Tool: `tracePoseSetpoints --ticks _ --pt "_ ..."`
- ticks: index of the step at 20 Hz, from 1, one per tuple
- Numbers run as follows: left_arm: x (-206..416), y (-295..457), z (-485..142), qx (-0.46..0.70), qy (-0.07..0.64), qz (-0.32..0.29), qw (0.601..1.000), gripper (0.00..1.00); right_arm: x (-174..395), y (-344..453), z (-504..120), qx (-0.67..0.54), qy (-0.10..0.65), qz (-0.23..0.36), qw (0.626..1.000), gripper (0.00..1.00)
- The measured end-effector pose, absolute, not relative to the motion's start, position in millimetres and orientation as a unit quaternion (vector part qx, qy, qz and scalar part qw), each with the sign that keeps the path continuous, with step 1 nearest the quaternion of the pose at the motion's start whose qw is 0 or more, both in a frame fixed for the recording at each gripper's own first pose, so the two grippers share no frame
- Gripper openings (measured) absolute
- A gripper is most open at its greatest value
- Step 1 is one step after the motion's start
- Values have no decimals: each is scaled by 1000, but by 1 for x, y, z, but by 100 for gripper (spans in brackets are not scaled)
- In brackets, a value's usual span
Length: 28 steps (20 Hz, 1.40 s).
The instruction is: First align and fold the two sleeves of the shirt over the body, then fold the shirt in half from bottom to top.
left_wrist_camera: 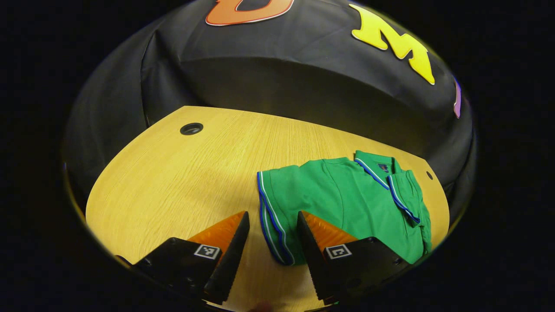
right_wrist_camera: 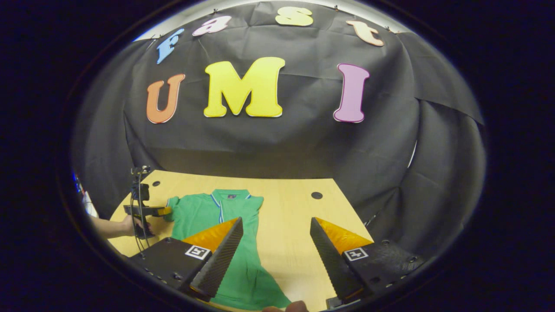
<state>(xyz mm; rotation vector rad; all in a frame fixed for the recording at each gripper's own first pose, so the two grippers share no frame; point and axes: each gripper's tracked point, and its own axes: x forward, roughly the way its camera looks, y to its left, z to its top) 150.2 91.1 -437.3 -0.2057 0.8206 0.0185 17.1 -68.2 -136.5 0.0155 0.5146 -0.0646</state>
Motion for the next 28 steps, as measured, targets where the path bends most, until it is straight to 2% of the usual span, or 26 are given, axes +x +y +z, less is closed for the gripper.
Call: tracePoseSetpoints --ticks 1,5,8,12,19,24,28 --pt "150 90 -440 -99 403 11 910 67 17 -65 -139 11 256 -28 966 96" --pt "149 87 -442 -96 410 18 907 21 22 -72 -146 17 259 -31 965 97" --pt "154 80 -436 -95 405 7 909 10 23 -82 -148 25 261 -40 964 97" --pt "163 69 -405 -110 376 -22 920 3 24 -93 -151 32 258 -54 964 96" --pt "181 45 -349 -115 351 -26 929 3 24 -95 -146 48 245 -45 967 95" --pt "189 4 -325 -60 360 -48 930 3 13 -110 -136 64 228 -56 970 96" --pt "194 -51 -331 -33 381 -69 921 3 -6 -137 -133 77 221 -89 968 95"
